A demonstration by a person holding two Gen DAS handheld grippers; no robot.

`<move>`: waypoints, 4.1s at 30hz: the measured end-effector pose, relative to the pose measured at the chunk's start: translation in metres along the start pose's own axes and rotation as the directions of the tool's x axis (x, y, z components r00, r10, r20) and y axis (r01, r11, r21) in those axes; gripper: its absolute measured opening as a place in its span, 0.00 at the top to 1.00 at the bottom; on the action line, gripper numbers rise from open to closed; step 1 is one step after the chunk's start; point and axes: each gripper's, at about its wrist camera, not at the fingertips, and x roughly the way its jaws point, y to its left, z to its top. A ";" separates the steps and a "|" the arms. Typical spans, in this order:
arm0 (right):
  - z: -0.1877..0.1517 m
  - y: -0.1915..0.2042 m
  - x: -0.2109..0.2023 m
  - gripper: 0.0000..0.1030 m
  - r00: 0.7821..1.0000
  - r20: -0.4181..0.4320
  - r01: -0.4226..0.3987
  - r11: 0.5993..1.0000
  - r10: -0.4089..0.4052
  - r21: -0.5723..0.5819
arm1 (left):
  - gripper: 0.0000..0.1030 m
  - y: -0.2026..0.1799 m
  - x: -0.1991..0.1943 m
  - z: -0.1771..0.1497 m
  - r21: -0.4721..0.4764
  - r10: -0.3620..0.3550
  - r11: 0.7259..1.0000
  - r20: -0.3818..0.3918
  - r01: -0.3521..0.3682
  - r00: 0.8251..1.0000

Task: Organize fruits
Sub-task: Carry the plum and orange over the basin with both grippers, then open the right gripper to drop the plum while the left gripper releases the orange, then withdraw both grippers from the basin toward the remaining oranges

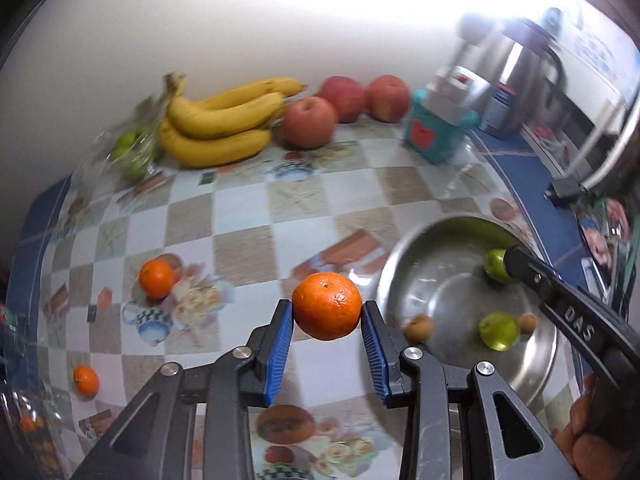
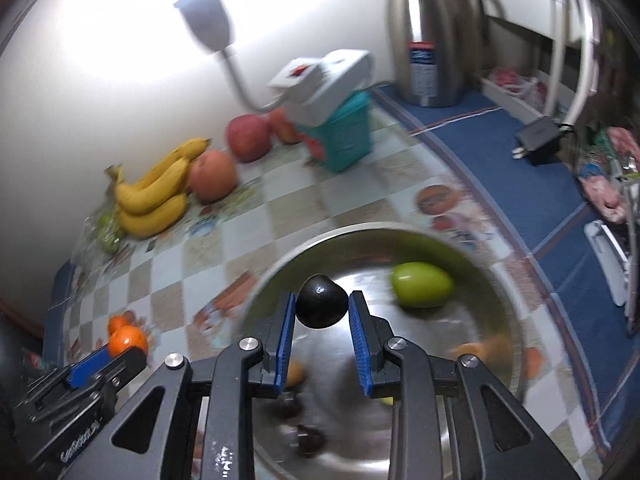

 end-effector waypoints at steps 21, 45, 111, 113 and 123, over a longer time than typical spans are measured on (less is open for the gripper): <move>0.006 -0.067 0.017 0.72 0.999 -0.025 0.048 0.994 -0.046 0.096 | 0.64 -0.069 0.046 -0.009 0.115 -0.039 0.992 -0.042 0.043 0.998; 0.004 -0.081 0.021 0.72 0.998 -0.045 0.050 0.991 -0.044 0.126 | 0.59 -0.099 0.059 -0.010 0.191 -0.044 0.980 -0.053 0.053 0.998; -0.012 -0.031 0.017 0.05 0.994 -0.044 0.101 0.995 -0.101 0.009 | 0.00 0.002 0.030 -0.004 -0.078 0.113 0.989 -0.168 -0.128 0.979; -0.012 -0.030 0.016 0.05 0.995 -0.037 0.097 0.995 -0.097 0.010 | 0.00 0.008 0.030 -0.004 -0.086 0.113 0.988 -0.173 -0.129 0.978; -0.012 -0.012 0.010 0.05 0.997 -0.020 0.070 0.998 -0.070 0.008 | 0.00 0.044 0.031 -0.008 -0.115 0.117 0.984 -0.179 -0.139 0.977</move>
